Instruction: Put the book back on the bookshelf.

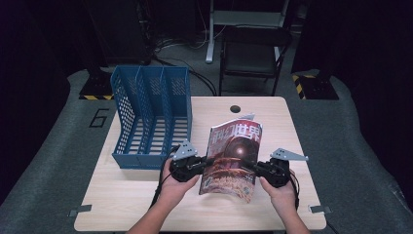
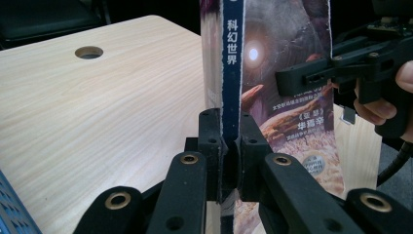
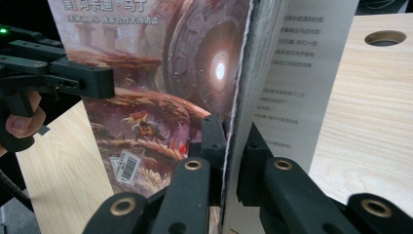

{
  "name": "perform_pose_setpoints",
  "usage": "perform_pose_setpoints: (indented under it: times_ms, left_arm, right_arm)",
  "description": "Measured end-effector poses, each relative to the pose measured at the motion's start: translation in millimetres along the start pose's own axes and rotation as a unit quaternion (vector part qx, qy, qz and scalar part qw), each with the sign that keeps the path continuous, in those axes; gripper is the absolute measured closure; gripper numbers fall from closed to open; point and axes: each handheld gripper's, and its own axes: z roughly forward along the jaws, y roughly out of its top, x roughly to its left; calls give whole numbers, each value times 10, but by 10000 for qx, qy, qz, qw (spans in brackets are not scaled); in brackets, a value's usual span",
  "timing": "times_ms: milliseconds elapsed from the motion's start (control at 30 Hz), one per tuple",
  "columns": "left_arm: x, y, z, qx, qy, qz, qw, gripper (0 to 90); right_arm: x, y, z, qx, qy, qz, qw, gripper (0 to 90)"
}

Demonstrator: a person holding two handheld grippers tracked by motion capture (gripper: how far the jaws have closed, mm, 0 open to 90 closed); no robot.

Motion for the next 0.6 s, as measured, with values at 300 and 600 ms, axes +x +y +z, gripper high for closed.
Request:
perform_pose_setpoints:
  times_ms: [300,600]
  left_arm:
    - [5,-23,-30,-52,80,186,9998,836]
    - [-12,-100,-14,-47,102,141,9998,835]
  right_arm:
    - [70,39,-68,-225,-337,-323,9987,865]
    - [128,22,-63,-277,-551,-646,9960,865]
